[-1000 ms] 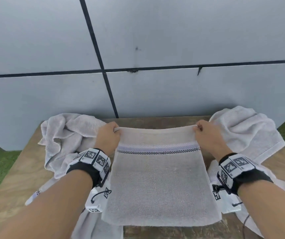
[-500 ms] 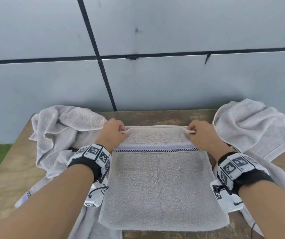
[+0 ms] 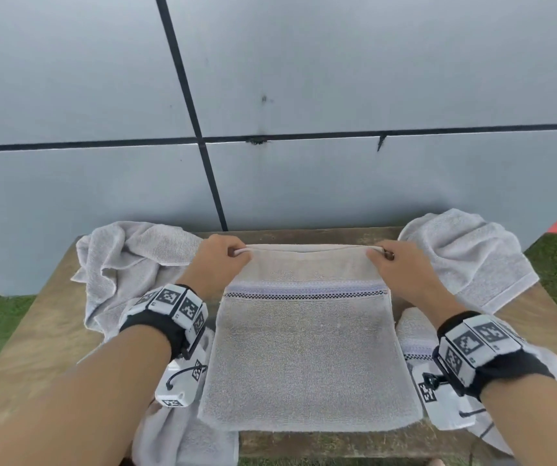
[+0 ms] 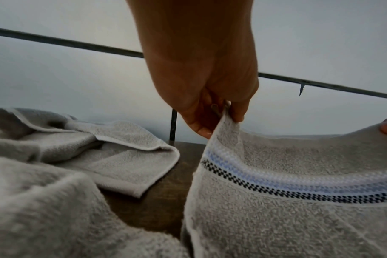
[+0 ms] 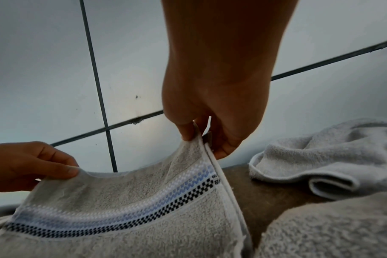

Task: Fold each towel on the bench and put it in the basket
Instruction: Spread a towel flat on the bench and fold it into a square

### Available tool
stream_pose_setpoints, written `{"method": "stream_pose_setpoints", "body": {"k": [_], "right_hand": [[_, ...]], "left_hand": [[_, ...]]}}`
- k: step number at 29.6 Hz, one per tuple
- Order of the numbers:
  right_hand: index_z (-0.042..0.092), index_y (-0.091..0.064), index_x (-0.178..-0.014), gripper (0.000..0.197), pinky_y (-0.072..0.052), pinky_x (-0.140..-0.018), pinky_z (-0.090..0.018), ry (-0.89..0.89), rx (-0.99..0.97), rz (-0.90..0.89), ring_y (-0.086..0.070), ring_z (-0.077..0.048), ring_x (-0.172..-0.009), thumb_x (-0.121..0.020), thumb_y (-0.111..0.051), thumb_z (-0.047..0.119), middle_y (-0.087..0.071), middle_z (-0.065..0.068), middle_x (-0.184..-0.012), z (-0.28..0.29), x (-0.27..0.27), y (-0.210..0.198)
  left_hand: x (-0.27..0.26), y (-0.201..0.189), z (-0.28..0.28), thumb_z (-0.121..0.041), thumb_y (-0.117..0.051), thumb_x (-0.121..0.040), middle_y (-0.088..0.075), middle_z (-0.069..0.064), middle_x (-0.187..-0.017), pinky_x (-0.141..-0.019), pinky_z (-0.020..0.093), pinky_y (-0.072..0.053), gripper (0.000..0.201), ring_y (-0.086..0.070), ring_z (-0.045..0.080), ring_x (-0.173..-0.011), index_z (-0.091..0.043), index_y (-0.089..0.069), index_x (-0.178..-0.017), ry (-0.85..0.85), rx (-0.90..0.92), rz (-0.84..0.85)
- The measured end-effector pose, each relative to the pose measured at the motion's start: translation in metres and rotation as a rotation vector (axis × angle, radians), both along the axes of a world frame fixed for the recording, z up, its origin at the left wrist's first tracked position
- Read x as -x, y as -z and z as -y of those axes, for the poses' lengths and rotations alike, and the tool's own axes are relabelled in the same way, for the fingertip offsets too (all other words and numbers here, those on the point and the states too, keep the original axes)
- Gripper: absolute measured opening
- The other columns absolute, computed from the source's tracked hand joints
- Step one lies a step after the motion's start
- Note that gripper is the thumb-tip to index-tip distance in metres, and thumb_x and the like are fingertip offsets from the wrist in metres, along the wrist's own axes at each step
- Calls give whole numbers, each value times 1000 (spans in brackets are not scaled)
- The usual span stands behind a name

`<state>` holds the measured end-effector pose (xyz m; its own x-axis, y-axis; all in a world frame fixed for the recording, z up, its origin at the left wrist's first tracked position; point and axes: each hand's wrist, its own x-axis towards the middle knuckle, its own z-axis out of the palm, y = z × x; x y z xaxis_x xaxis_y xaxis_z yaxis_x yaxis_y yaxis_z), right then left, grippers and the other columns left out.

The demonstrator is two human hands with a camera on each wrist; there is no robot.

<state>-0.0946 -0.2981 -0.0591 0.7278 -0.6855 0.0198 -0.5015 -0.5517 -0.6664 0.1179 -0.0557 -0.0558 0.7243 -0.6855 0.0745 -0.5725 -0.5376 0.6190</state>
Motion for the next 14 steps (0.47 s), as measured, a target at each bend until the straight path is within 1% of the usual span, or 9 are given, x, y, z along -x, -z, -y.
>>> {"method": "stream_pose_setpoints", "body": {"k": [2,4,5,6,7,9,10,12,14], "right_hand": [[3,-69,-85,22,-42,-65,-32,3,-5,64,-57,-27,-70,-97,-60,20,-65,-12,-73,-4,14,-11],[14,-74,-89,12,-48,-76,-34,30,-21,127,-63,-21,-78,-94,-66,20,-71,-5,-80,-10,29,-22],[16,-75,-89,9,-49,-79,-35,44,-34,159,-64,-19,-79,-93,-68,20,-72,-1,-80,-14,37,-26],[17,-76,-88,7,-50,-81,-35,51,-48,189,-64,-16,-78,-91,-70,19,-72,3,-80,-17,44,-31],[17,-76,-88,5,-51,-81,-33,54,-61,212,-65,-13,-78,-90,-72,18,-72,6,-80,-21,52,-34],[18,-77,-89,4,-51,-79,-30,52,-76,230,-65,-10,-78,-89,-73,20,-72,9,-81,-30,67,-42],[19,-77,-90,5,-50,-77,-28,46,-77,233,-65,-9,-76,-90,-73,21,-73,8,-81,-35,75,-45],[20,-77,-92,8,-49,-73,-25,30,-67,234,-65,-11,-76,-92,-70,22,-74,5,-83,-44,88,-50],[19,-78,-96,11,-46,-70,-19,25,-31,229,-65,-10,-77,-94,-68,22,-75,4,-86,-52,102,-54]], "left_hand": [[5,-11,-11,-21,-68,-89,-59,-4,-60,-52,13,-35,27,-46,4,-53,-23,-62,-63,-2,31,22],[10,-22,-24,-19,-71,-88,-63,-6,-61,-54,12,-39,23,-53,2,-55,-27,-68,-66,-2,63,23],[13,-26,-31,-18,-73,-87,-68,-5,-65,-57,14,-44,20,-58,2,-59,-30,-71,-70,-2,79,13],[16,-30,-38,-18,-75,-86,-72,-3,-70,-65,22,-51,16,-64,5,-64,-29,-75,-74,-7,93,-2],[19,-33,-46,-18,-77,-85,-75,-2,-74,-73,31,-55,11,-69,13,-72,-26,-77,-78,-11,106,-20],[28,-42,-61,-19,-79,-83,-76,1,-80,-82,44,-58,5,-72,25,-82,-24,-79,-82,-10,121,-52],[34,-46,-68,-19,-80,-82,-77,2,-82,-84,47,-58,6,-72,28,-85,-25,-80,-83,-6,131,-61],[47,-55,-79,-18,-80,-83,-77,-1,-85,-87,46,-58,8,-73,25,-87,-25,-81,-83,16,153,-63],[59,-62,-90,-18,-77,-86,-78,-6,-87,-86,31,-58,5,-73,11,-86,-22,-82,-86,40,152,-63]]}}
